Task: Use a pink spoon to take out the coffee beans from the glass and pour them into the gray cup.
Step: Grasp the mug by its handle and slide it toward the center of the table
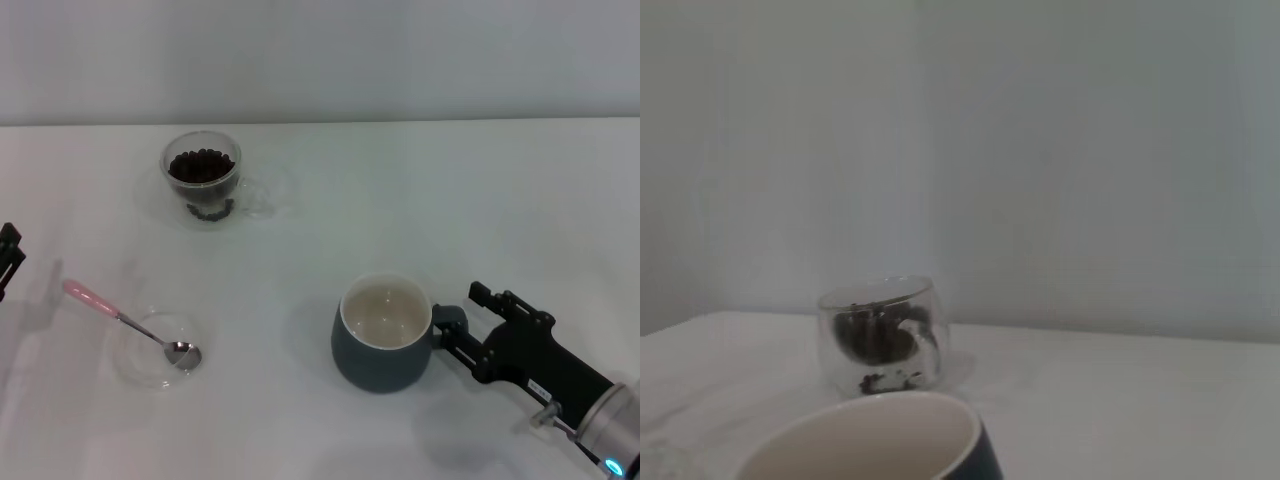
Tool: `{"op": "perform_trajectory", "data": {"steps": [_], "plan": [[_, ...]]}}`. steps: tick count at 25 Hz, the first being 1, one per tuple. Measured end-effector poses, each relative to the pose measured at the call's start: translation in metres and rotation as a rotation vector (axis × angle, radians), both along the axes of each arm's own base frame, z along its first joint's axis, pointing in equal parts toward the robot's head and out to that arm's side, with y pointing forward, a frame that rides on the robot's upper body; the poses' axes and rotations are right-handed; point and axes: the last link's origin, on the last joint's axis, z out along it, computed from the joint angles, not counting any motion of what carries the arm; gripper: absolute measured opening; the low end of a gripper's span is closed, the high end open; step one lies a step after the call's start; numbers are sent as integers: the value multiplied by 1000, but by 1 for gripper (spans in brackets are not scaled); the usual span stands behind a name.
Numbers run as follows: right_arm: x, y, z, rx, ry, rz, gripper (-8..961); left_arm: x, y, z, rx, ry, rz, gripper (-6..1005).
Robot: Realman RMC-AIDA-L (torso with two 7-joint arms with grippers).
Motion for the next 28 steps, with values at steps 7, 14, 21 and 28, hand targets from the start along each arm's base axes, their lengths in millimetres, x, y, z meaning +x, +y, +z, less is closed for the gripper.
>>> {"op": "perform_trajectory", "data": {"steps": [7,14,21,28], "plan": [[9,-11,9,-57,67,8,647,2,2,0,1,0,-7,875],[22,-19,17,-90,86,-16,643,2,2,0,1,0,-7,875],[26,-21,23,-89,94,-23,641,2,2,0,2,0,-5,875],[40,-28,36,-73,104,-69,639,0,0,1,4,-1,-1,875]]}}
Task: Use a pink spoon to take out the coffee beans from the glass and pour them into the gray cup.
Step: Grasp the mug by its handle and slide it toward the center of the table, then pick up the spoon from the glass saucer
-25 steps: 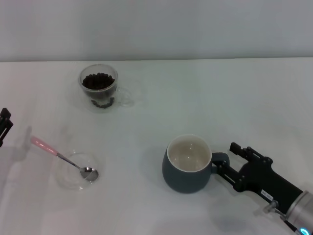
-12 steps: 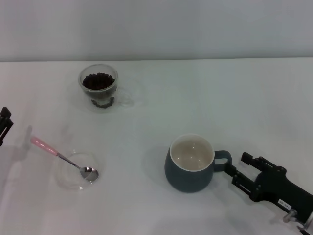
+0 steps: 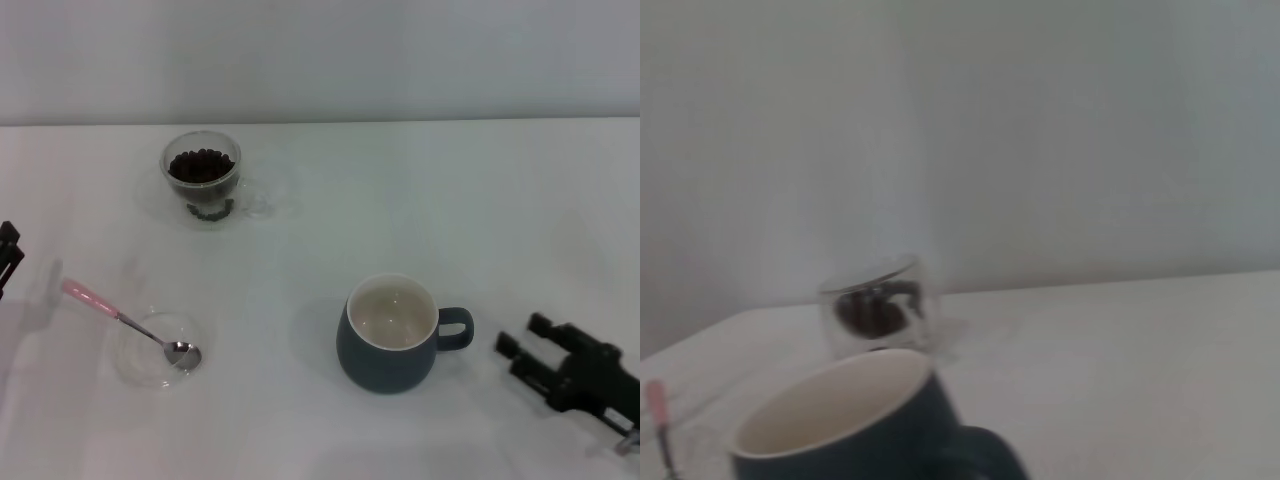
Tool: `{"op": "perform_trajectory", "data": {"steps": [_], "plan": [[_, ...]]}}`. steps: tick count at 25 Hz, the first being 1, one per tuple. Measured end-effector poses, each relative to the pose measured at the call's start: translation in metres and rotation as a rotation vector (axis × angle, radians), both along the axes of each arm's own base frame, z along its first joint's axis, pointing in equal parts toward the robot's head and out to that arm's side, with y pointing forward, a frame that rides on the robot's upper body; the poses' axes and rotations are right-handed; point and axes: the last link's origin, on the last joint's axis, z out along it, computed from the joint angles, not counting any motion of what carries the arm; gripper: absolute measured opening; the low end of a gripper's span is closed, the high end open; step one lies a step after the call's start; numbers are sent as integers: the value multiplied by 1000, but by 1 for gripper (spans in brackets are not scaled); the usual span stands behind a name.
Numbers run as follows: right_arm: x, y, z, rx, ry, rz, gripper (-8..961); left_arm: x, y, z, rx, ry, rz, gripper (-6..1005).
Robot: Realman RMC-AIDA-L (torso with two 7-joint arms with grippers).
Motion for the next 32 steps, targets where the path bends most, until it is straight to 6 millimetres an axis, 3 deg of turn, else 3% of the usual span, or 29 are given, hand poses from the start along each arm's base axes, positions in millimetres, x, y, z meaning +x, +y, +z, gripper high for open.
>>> {"op": "perform_trajectory", "data": {"steps": [5,11,14,21,24,32], "plan": [[10,3,25,164,29,-61,638,2,-3,1,12,-7,-19,874],[5,20,38,361,-80,-30,650,1,-9,2,24,-13,-27,874],[7,33,46,417,-82,-72,745,1,-13,3,33,-65,-25,874],[13,48,69,559,-39,-154,872,-17,-34,10,19,-520,77,874],[15,51,76,600,-36,-174,872,-22,-44,9,-21,-663,105,874],[13,59,81,627,-33,-178,872,-16,-47,0,-246,-763,94,874]]}}
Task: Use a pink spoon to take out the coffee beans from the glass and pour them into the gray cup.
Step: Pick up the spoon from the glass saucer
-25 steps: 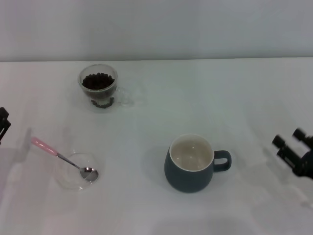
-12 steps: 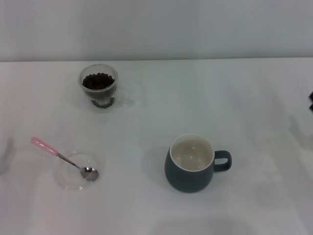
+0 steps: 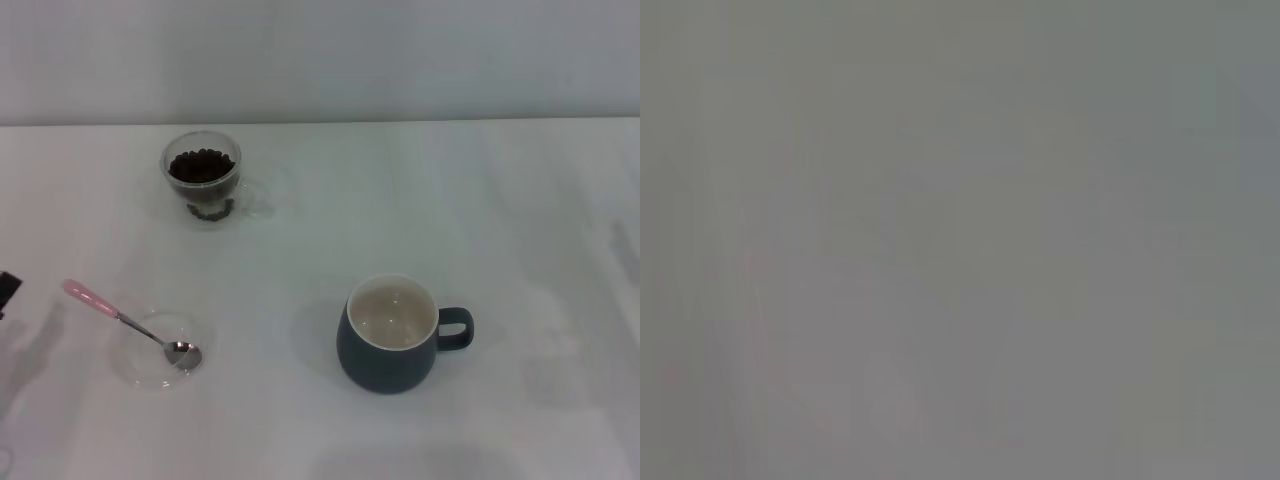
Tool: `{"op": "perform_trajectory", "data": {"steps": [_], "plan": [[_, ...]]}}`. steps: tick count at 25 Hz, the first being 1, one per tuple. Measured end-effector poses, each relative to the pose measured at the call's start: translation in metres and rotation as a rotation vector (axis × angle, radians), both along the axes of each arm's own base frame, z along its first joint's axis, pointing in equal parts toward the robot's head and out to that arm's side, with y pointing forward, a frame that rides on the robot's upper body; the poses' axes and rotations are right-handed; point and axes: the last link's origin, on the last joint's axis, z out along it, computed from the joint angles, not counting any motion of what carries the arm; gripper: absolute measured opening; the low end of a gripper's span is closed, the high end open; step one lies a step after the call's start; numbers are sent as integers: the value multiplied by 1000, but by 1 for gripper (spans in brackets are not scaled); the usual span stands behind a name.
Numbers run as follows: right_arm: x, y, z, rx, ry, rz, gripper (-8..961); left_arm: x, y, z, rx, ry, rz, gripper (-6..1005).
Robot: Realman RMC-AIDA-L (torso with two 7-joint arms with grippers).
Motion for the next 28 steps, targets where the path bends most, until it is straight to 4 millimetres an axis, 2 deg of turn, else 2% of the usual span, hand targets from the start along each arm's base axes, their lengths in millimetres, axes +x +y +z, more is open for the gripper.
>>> {"op": "perform_trajectory", "data": {"steps": [11,28], "plan": [[-2,0,-3,-18,2,8,872,11,27,-8,-189,19,-60,873],[-10,4,-9,-38,12,38,872,22,55,-22,-265,70,-47,873]]}}
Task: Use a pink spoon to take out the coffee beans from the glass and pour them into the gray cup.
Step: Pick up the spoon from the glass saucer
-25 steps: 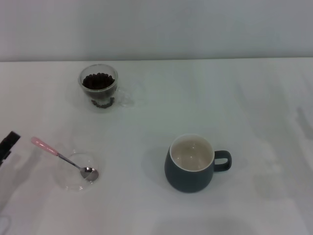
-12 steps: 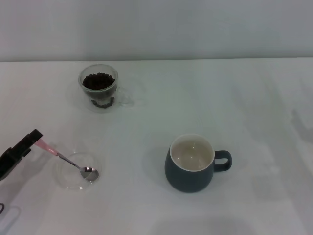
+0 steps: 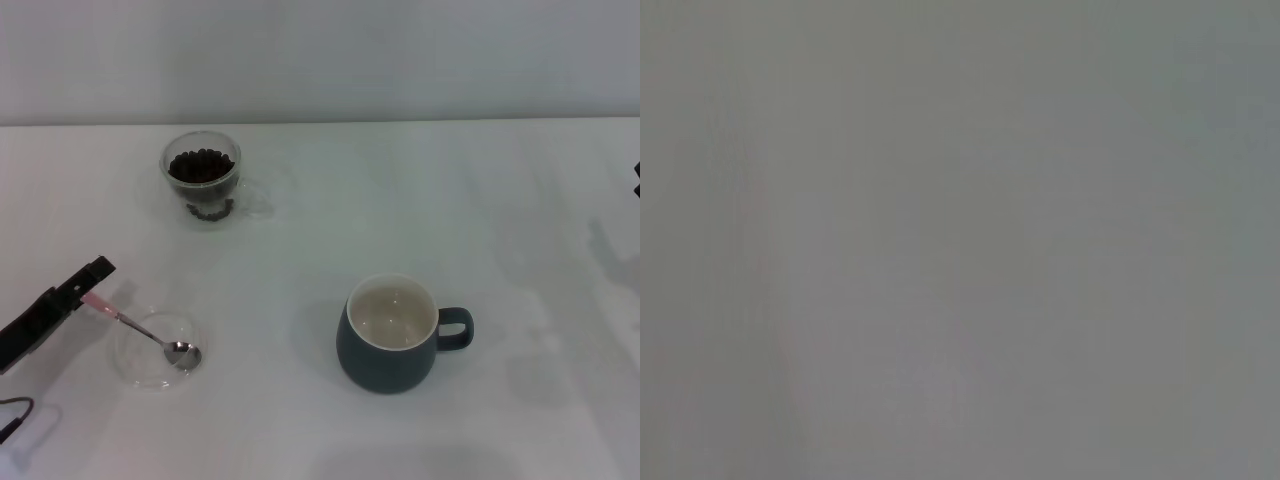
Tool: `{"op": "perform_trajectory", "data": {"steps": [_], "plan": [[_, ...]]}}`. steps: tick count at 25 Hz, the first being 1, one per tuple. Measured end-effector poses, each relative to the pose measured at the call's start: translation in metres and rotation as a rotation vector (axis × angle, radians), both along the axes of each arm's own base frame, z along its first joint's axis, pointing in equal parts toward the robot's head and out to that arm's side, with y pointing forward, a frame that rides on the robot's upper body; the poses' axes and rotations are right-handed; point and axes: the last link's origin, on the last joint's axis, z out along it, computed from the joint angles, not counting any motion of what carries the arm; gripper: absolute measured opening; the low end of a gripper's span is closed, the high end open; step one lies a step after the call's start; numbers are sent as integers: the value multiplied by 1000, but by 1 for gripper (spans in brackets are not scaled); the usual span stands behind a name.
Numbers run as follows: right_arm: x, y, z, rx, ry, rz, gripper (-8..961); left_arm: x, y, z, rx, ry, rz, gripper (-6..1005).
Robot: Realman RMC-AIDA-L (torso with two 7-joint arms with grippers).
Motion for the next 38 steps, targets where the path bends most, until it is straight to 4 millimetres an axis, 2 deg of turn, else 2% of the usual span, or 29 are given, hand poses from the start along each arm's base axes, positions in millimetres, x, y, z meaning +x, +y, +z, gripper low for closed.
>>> {"op": "perform_trajectory", "data": {"steps": [17,22,25,38], "plan": [[2,-2,0,-3,29,-12,872,4,5,-6,19,44,-19,583],[1,0,0,-3,29,-9,871,6,3,-7,45,39,-24,345],[1,0,0,-3,29,-7,871,6,1,-6,68,35,-27,147],[2,1,-1,-10,29,-16,871,19,0,4,134,-26,-97,131]]}}
